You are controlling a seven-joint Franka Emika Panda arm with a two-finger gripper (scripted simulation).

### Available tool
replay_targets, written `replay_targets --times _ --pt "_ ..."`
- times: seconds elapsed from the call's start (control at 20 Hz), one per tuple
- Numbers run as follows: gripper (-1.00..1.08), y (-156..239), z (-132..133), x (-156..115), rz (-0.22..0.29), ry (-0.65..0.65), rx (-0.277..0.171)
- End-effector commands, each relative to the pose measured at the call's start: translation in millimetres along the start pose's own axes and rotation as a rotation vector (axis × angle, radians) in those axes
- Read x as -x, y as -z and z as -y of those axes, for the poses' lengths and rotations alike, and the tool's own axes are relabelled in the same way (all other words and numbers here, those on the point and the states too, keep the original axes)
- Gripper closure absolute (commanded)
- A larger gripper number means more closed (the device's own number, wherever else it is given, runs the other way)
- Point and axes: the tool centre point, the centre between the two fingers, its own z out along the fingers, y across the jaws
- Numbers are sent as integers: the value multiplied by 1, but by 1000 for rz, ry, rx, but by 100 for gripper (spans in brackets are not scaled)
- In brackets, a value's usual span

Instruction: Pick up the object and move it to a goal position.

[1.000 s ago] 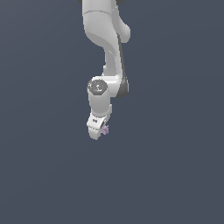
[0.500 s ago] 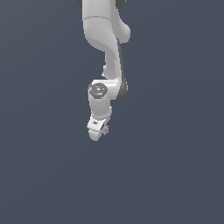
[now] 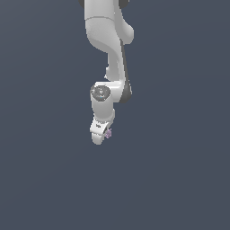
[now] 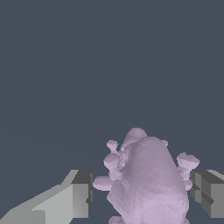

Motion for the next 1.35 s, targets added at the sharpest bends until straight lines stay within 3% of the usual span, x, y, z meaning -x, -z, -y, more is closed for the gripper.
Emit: replay_targets --times 0.0,0.35,0.95,1.3 --pt "108 1 3 -2 0 0 0" --pt "108 9 26 -16 0 0 0" --pt "108 32 100 -62 1 0 -1" --pt "108 38 116 -73 1 1 -1"
